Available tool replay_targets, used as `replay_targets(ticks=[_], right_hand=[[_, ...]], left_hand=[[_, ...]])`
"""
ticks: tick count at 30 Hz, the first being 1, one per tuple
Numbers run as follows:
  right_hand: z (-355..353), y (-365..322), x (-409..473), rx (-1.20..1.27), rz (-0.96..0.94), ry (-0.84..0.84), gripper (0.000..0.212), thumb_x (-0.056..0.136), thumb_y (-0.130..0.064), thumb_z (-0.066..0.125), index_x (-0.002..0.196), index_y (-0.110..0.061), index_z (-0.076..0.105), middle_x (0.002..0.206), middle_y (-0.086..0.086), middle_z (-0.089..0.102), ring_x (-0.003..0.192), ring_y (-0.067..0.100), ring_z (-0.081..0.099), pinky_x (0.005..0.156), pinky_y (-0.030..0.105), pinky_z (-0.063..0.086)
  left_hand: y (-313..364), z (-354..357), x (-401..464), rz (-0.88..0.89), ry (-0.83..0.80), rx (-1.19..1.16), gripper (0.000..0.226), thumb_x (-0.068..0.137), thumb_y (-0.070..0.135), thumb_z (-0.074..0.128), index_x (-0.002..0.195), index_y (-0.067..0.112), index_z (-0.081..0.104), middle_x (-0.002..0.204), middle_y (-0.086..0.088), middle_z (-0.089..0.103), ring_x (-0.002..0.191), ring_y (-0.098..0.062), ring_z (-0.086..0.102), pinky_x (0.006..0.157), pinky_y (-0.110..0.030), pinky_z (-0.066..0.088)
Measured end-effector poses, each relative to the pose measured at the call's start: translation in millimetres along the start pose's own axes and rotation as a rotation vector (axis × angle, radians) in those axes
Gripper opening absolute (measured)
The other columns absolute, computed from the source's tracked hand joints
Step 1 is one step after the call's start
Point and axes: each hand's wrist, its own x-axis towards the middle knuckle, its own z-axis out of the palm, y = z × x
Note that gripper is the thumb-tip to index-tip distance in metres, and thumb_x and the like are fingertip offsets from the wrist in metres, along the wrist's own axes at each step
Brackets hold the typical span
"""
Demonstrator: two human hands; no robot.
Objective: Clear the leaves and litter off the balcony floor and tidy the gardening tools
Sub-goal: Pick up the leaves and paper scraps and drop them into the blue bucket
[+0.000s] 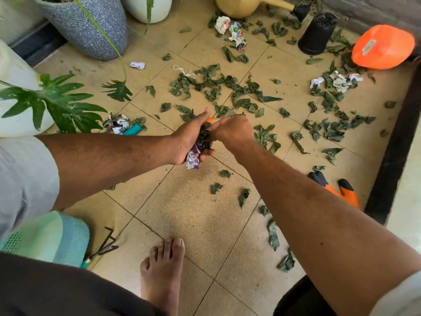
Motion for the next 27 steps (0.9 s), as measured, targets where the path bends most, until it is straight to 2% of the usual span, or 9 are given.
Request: replay_targets(ticks=[3, 6, 8, 10, 12, 17, 22, 24, 27], right_hand=[[-3.7, -0.2, -3.3, 0.083, 0.059, -0.153, 0.020, 0.073, 0.002, 0.075, 0.092, -0.002, 0.080, 0.101, 0.018, 0.077, 0.081, 0.022, 0.068, 0.062, 0.032, 0.054], [-14.2, 4.3, -8.3, 0.427, 0.214, -0.304, 0.031, 0.083, 0.018, 0.058, 0.098, 0.002, 0.080, 0.103, 0.019, 0.079, 0.088, 0.027, 0.075, 0.075, 0.036, 0.064], [-21.0, 13.3, -7.9, 0.543, 0.280, -0.324, 0.036, 0.089, 0.019, 0.050, 0.107, 0.002, 0.076, 0.106, 0.020, 0.079, 0.091, 0.030, 0.079, 0.083, 0.044, 0.066], [-24.9, 31.7, -4.9, 0.398, 0.305, -0.235, 0.025, 0.097, 0.009, 0.053, 0.110, 0.001, 0.072, 0.106, 0.022, 0.078, 0.088, 0.030, 0.079, 0.083, 0.051, 0.065], [-25.6, 59.2, -1.8, -0.012, 0.328, -0.123, 0.014, 0.100, -0.008, 0.061, 0.106, 0.001, 0.068, 0.099, 0.024, 0.076, 0.077, 0.027, 0.077, 0.077, 0.052, 0.066], [-5.2, 120.8, -22.8, -0.649, 0.440, -0.245, 0.033, 0.089, -0.029, 0.067, 0.108, -0.003, 0.065, 0.101, 0.016, 0.073, 0.092, 0.034, 0.074, 0.086, 0.047, 0.064], [23.7, 138.0, -35.8, -0.527, 0.475, -0.272, 0.019, 0.086, -0.017, 0.066, 0.098, -0.002, 0.068, 0.076, 0.012, 0.076, 0.062, 0.024, 0.076, 0.055, 0.032, 0.063], [23.8, 136.1, -29.6, -0.400, 0.402, -0.247, 0.014, 0.092, -0.012, 0.068, 0.101, -0.002, 0.067, 0.076, 0.014, 0.076, 0.059, 0.024, 0.076, 0.059, 0.041, 0.066], [14.8, 132.8, -20.9, -0.282, 0.281, -0.202, 0.018, 0.087, -0.014, 0.072, 0.102, -0.013, 0.063, 0.083, 0.012, 0.076, 0.065, 0.025, 0.077, 0.063, 0.047, 0.067]], left_hand=[[-6.3, 1.3, -4.2, 0.038, -0.008, 0.050, 0.101, 0.096, 0.037, 0.072, 0.161, 0.040, -0.005, 0.179, 0.003, 0.002, 0.163, -0.032, 0.006, 0.127, -0.051, 0.017], [-7.6, 4.8, -18.7, 0.034, -0.018, 0.053, 0.099, 0.095, 0.037, 0.074, 0.160, 0.040, 0.000, 0.178, 0.004, 0.009, 0.162, -0.030, 0.013, 0.126, -0.050, 0.021], [57.8, -47.8, -8.0, 0.160, -0.007, -0.033, 0.088, 0.096, 0.038, 0.074, 0.158, 0.035, 0.011, 0.172, -0.001, 0.028, 0.153, -0.024, 0.035, 0.120, -0.046, 0.037], [160.2, -121.3, 11.5, 0.243, -0.135, -0.272, 0.044, 0.102, 0.040, 0.069, 0.136, 0.022, 0.046, 0.120, -0.007, 0.063, 0.096, -0.011, 0.070, 0.074, -0.028, 0.056], [210.0, -155.9, 29.3, 0.245, -0.077, -0.192, 0.028, 0.106, 0.043, 0.063, 0.107, 0.016, 0.057, 0.078, -0.001, 0.053, 0.054, -0.008, 0.057, 0.043, -0.023, 0.040], [187.0, -144.5, 31.7, 0.230, -0.138, -0.093, 0.035, 0.101, 0.055, 0.067, 0.101, 0.021, 0.060, 0.071, 0.001, 0.050, 0.053, -0.008, 0.051, 0.043, -0.024, 0.037], [186.5, -148.4, 31.2, 0.219, -0.173, -0.036, 0.034, 0.099, 0.050, 0.072, 0.119, 0.024, 0.061, 0.078, -0.002, 0.073, 0.053, -0.008, 0.052, 0.042, -0.023, 0.034], [184.9, -150.5, 33.8, 0.215, -0.188, -0.012, 0.034, 0.102, 0.036, 0.071, 0.125, 0.015, 0.058, 0.092, -0.009, 0.081, 0.053, -0.008, 0.054, 0.040, -0.022, 0.034], [183.9, -153.8, 36.2, 0.184, -0.161, -0.029, 0.026, 0.103, 0.026, 0.070, 0.122, 0.015, 0.056, 0.086, -0.006, 0.081, 0.052, -0.007, 0.054, 0.038, -0.021, 0.034]])
